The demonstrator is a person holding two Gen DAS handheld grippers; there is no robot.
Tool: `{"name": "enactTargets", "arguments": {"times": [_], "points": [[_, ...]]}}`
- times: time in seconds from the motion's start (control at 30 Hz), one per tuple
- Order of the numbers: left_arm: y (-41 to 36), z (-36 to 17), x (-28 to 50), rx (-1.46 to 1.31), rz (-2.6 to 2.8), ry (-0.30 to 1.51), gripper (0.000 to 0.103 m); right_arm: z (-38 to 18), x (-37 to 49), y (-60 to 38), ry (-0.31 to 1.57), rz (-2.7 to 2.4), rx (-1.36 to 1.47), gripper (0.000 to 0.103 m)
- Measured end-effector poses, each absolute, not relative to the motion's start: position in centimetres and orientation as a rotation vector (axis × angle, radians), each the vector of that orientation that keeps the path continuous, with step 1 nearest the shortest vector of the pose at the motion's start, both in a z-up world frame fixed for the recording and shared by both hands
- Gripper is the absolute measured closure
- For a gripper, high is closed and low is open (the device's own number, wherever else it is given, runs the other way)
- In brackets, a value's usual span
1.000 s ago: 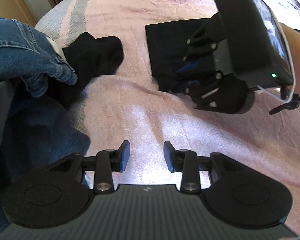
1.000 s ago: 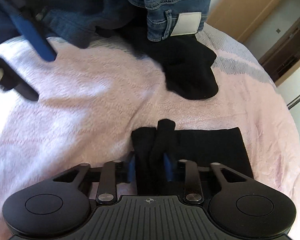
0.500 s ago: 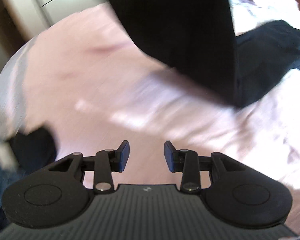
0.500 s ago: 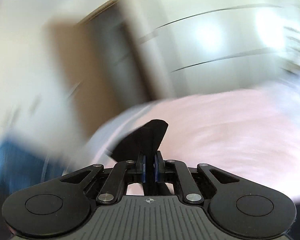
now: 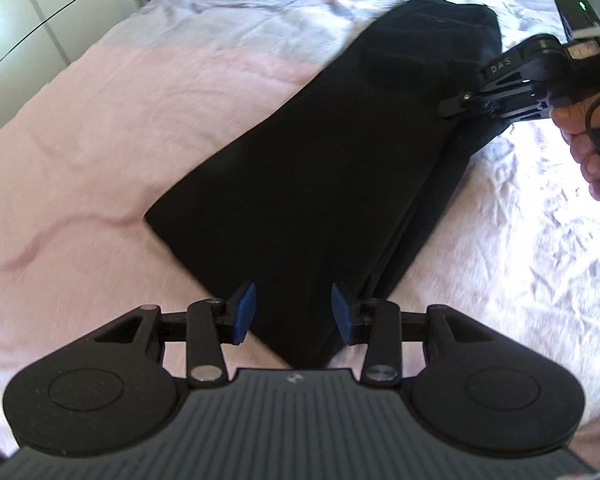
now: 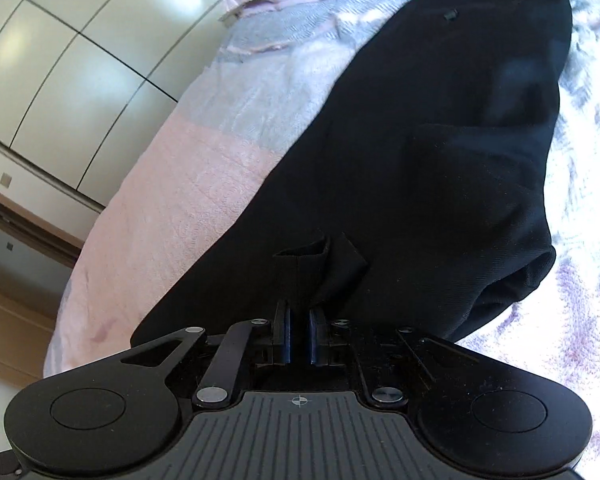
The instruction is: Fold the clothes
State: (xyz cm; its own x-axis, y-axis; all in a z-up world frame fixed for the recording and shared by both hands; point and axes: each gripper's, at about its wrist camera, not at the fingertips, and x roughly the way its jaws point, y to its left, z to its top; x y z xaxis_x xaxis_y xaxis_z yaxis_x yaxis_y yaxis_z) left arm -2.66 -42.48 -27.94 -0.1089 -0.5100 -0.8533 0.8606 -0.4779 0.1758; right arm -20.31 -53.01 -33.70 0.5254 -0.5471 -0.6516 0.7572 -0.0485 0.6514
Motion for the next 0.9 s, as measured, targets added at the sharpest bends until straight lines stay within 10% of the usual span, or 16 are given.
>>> {"name": "enactTargets", "arguments": {"times": [0.4,0.9], "points": [[-46.6,-29.8,-1.7,1.122,-1.734,0.593,0.063,-33.2,-20.9,-55.4,0.345,-1.049,1.197,0.094],[-56.4,-35.8,11.2,0.614,-1.556,1.182,0.059,-32.8,-15.8,-47.4,0.403,-0.859,1.235,0.053]]}}
